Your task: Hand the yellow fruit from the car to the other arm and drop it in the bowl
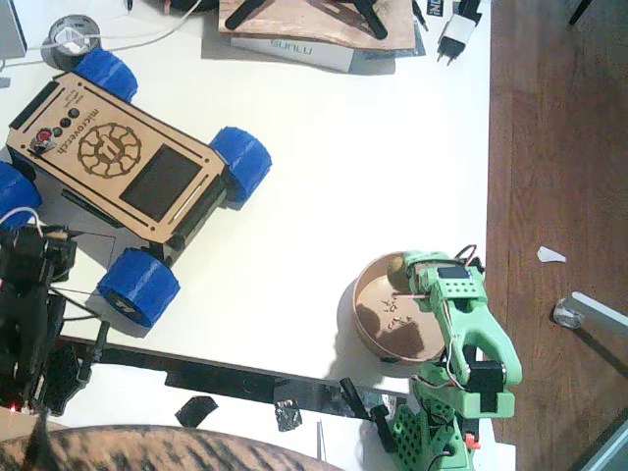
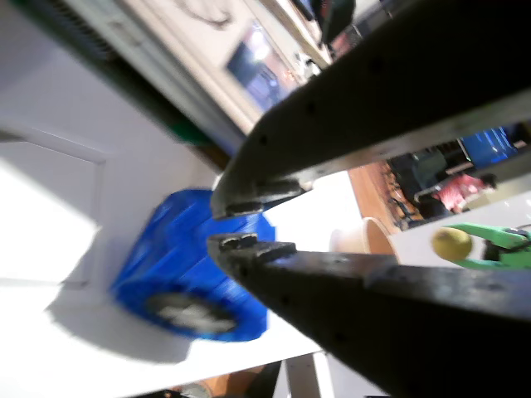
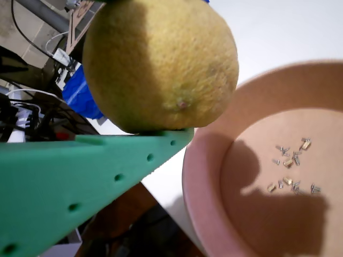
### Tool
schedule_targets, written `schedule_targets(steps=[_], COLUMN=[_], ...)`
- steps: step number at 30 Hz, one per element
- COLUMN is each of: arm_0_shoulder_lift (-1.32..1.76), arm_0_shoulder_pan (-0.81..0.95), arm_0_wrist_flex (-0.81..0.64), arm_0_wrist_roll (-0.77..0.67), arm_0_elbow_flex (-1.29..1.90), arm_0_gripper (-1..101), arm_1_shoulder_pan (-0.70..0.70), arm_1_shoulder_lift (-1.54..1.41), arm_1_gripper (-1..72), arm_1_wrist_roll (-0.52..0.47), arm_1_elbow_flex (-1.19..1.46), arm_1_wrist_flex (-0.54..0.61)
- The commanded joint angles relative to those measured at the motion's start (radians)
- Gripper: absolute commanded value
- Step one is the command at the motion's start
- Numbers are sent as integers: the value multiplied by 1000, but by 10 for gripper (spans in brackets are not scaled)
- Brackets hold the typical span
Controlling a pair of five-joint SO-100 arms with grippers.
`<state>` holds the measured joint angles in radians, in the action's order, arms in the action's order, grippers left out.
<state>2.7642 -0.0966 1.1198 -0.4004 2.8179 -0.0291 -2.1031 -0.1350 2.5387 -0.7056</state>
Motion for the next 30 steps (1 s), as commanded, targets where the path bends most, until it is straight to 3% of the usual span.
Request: schedule_targets(steps=[1, 2, 7, 11, 20, 25, 30], arm_0_shoulder_lift=[84, 118, 114, 117, 101, 91, 86], arm_0_shoulder_pan=[-20, -15, -9, -9, -8, -8, -8], arm_0_wrist_flex=[-57, -81, -109, -121, -127, -132, -135], arm_0_wrist_roll=[14, 14, 6, 11, 12, 12, 12], arm_0_elbow_flex=[95, 123, 183, 193, 193, 193, 193], arm_0_gripper=[1, 1, 1, 1, 1, 1, 1], arm_1_shoulder_pan=[-2, -6, -40, -46, -29, -17, 34], arm_1_shoulder_lift=[-35, -35, -52, -60, -94, -374, -772], arm_1_gripper=[0, 3, 243, 274, 229, 9, 1], arm_1_wrist_roll=[0, -2, -6, -8, 12, 34, 57], arm_1_elbow_flex=[-3, 0, -2, 3, 15, 83, 124], arm_1_wrist_flex=[29, 32, 35, 35, 32, -26, -201])
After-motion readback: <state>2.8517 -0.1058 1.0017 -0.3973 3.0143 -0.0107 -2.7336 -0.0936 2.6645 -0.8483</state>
